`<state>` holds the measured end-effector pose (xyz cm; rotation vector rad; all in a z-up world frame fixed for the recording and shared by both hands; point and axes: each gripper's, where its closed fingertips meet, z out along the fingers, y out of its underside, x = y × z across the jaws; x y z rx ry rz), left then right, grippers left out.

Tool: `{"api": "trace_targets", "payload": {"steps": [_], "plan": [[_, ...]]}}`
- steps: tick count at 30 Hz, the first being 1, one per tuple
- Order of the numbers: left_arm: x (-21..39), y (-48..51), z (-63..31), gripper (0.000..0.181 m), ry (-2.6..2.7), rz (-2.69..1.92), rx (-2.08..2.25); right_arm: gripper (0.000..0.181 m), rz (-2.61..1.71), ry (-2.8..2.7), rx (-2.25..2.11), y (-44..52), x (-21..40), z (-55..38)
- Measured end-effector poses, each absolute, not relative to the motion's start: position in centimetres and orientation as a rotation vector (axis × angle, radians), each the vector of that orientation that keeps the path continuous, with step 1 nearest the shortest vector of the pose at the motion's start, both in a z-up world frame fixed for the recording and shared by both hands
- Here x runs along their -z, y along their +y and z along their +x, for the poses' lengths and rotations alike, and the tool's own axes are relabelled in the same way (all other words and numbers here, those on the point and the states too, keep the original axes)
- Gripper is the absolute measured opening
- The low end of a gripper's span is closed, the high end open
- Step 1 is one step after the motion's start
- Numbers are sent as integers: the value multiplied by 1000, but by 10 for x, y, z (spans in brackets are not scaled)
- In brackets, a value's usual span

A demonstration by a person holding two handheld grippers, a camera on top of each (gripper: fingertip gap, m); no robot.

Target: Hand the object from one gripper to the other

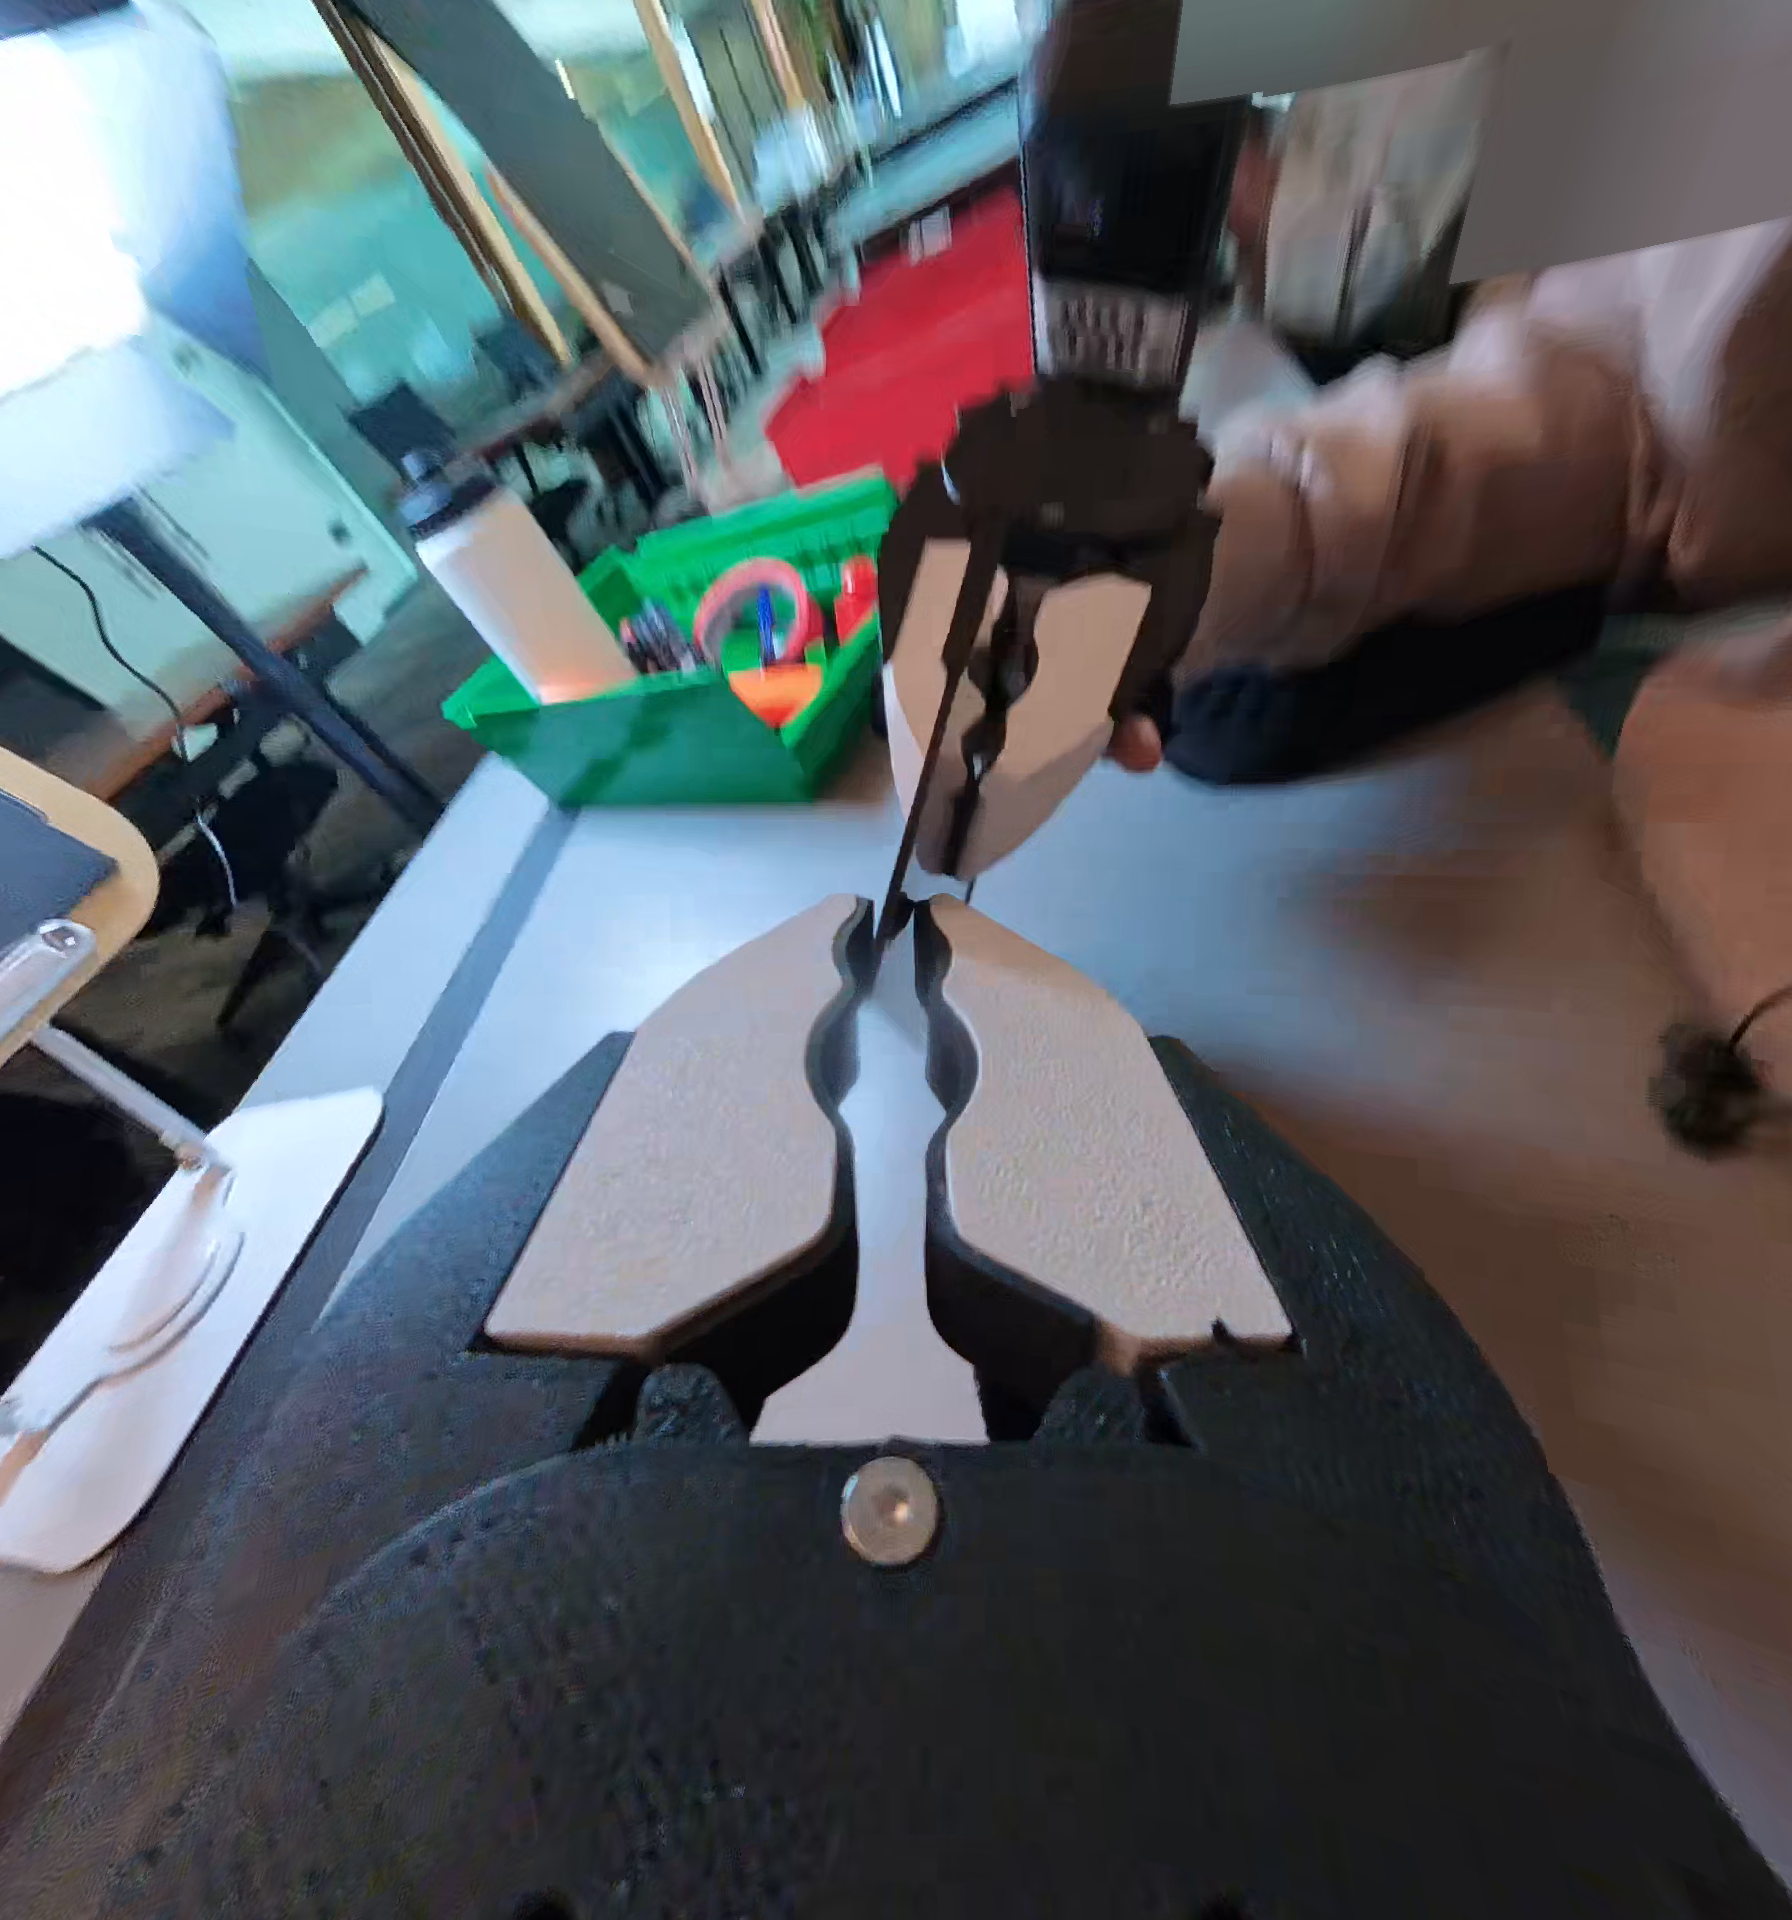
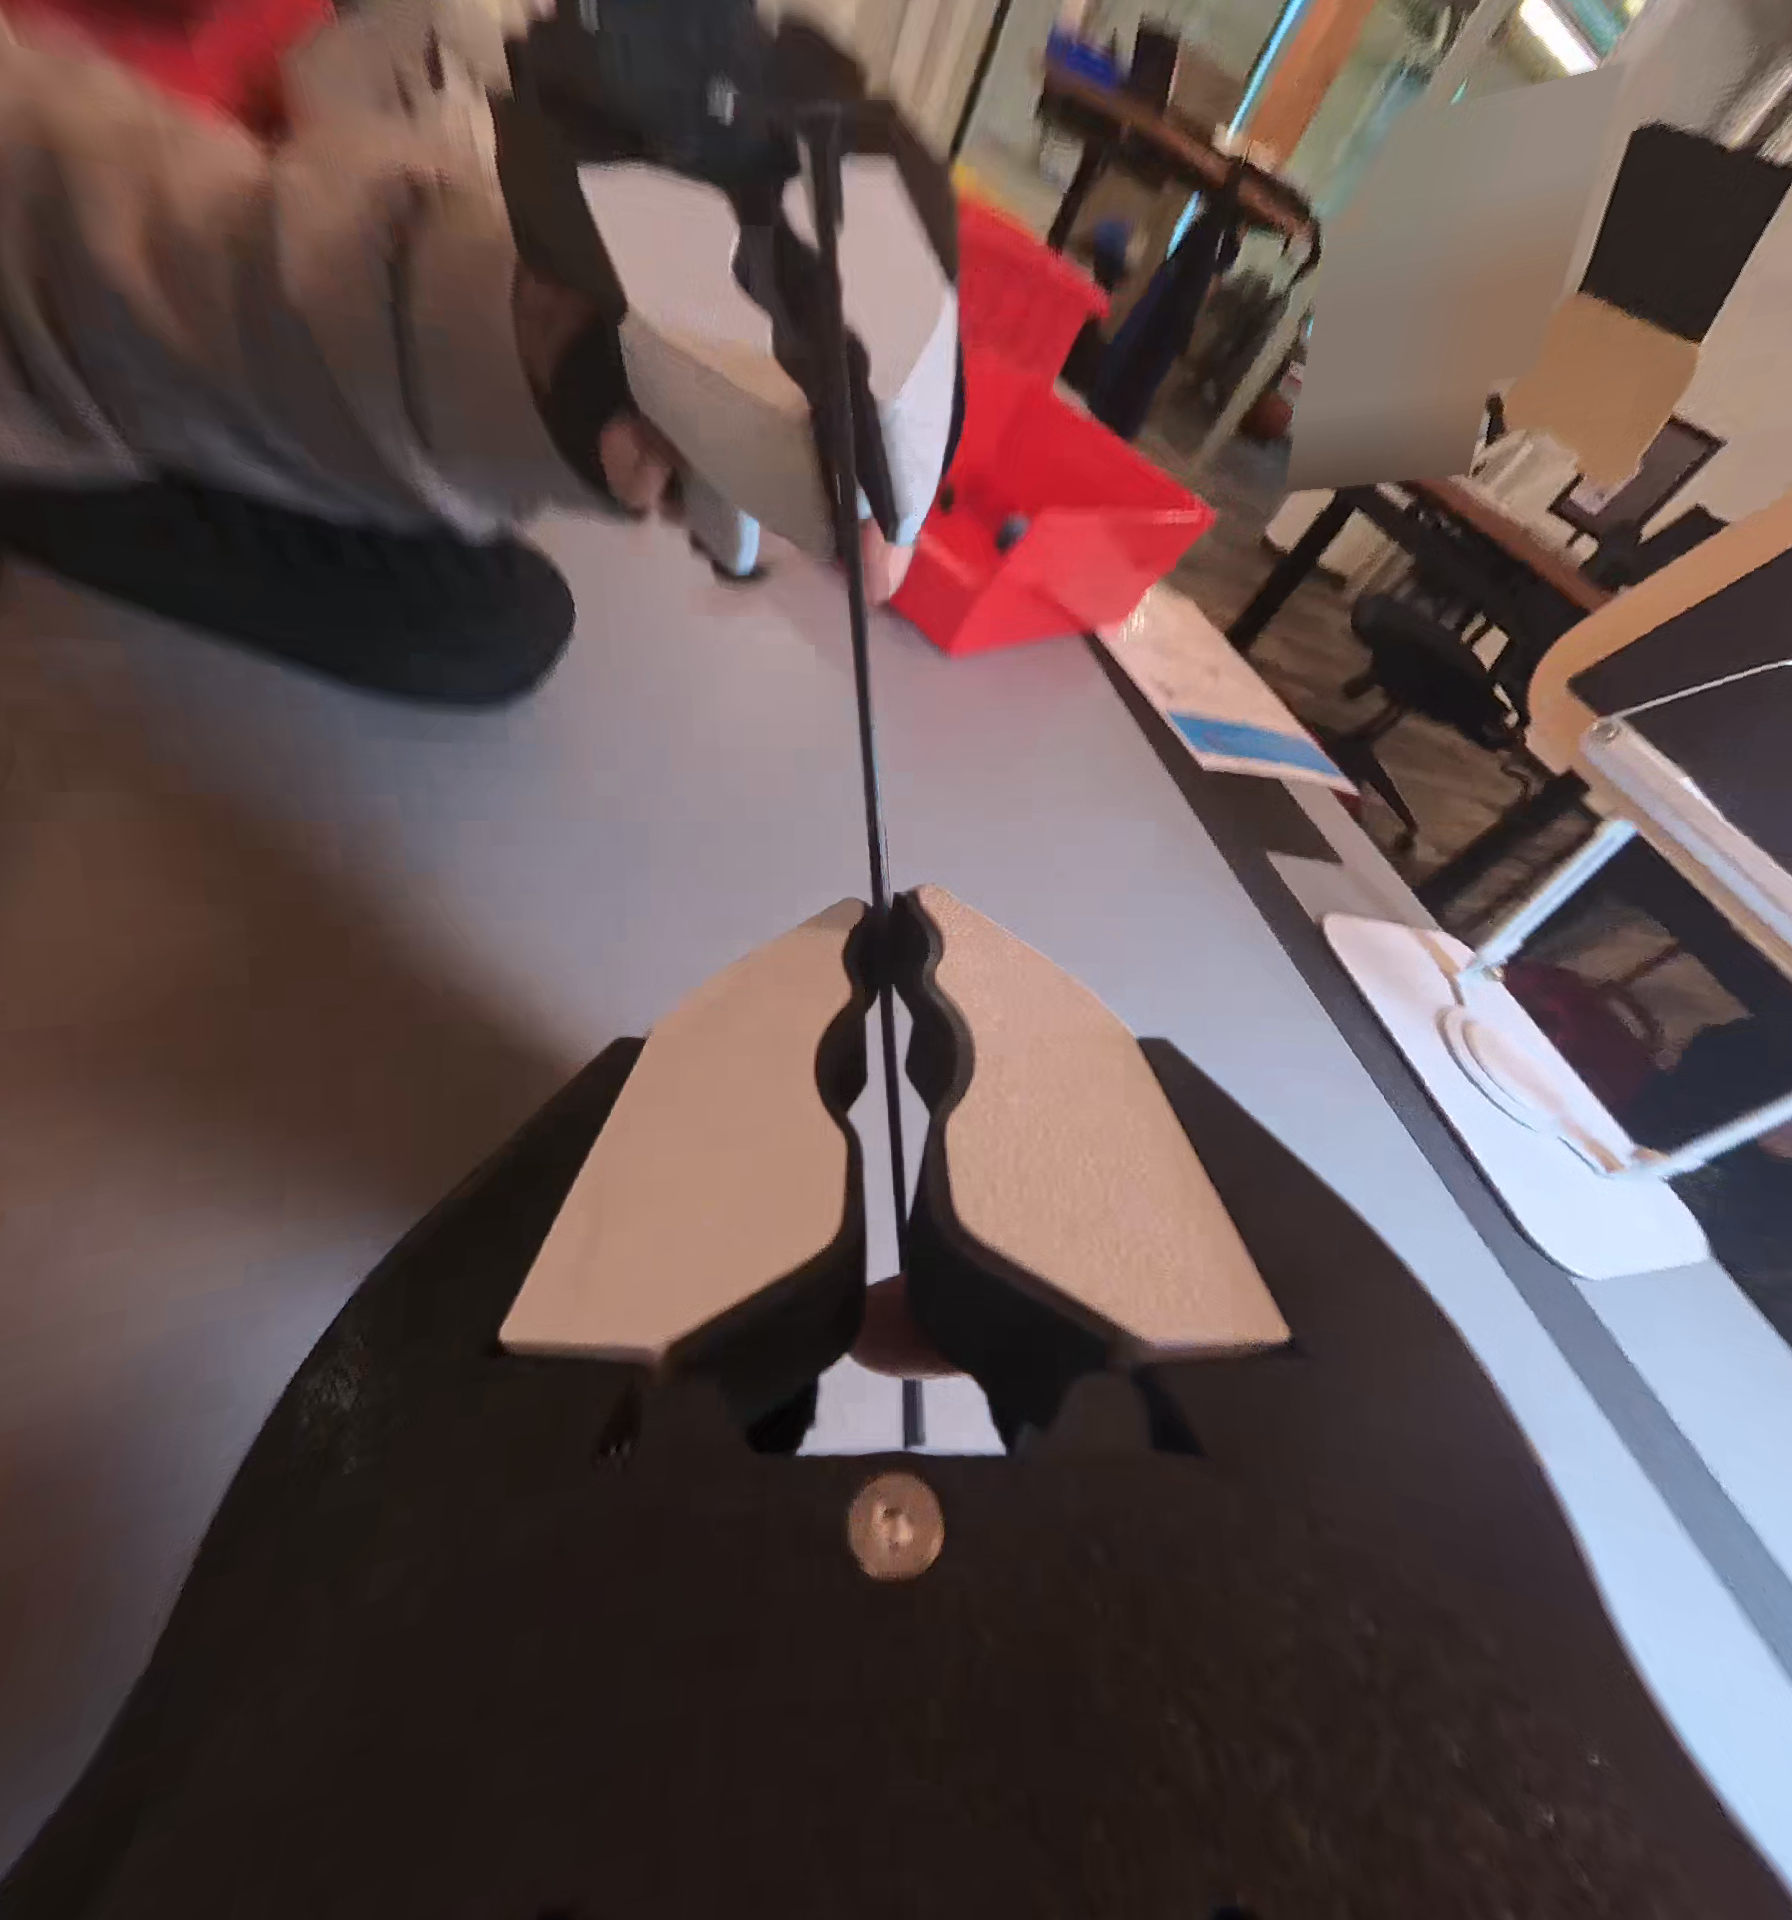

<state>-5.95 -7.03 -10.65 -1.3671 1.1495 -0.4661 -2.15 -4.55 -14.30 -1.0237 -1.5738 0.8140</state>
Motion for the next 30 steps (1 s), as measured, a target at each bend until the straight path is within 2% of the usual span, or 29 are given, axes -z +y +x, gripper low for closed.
{"api": "trace_targets", "payload": {"steps": [1, 4, 9, 10, 12, 16, 19, 22, 26, 30], "plan": [[96, -71, -62, 12, 1085, -1340, 548, 2, -1008, -1508, -912, -48, 129, -19], [87, -71, -64, 31, 973, -1349, 774, 1, -919, -1264, -1299, -57, 83, -4], [111, -81, -25, 33, 984, -1357, 980, 1, -819, -954, -1725, -60, 49, 10], [114, -85, -17, 29, 993, -1346, 1008, 1, -822, -932, -1757, -61, 50, 8], [116, -86, -10, 4, 1008, -1334, 987, 2, -836, -941, -1765, -64, 55, 3], [113, -69, -34, 2, 991, -1431, 877, 5, -935, -1013, -1623, -49, 64, 1], [115, -52, -67, 2, 1000, -1478, 597, 17, -1028, -1023, -1435, -20, 71, 7], [113, -32, -101, 2, 1013, -1462, 185, 20, -1177, -945, -1455, 9, 79, 14], [110, -15, -134, 2, 1076, -1326, -432, 35, -1319, -779, -1798, 20, 86, 12], [111, -15, -132, 2, 1167, -1137, -747, 49, -1435, -581, -2184, 16, 93, 4]]}}
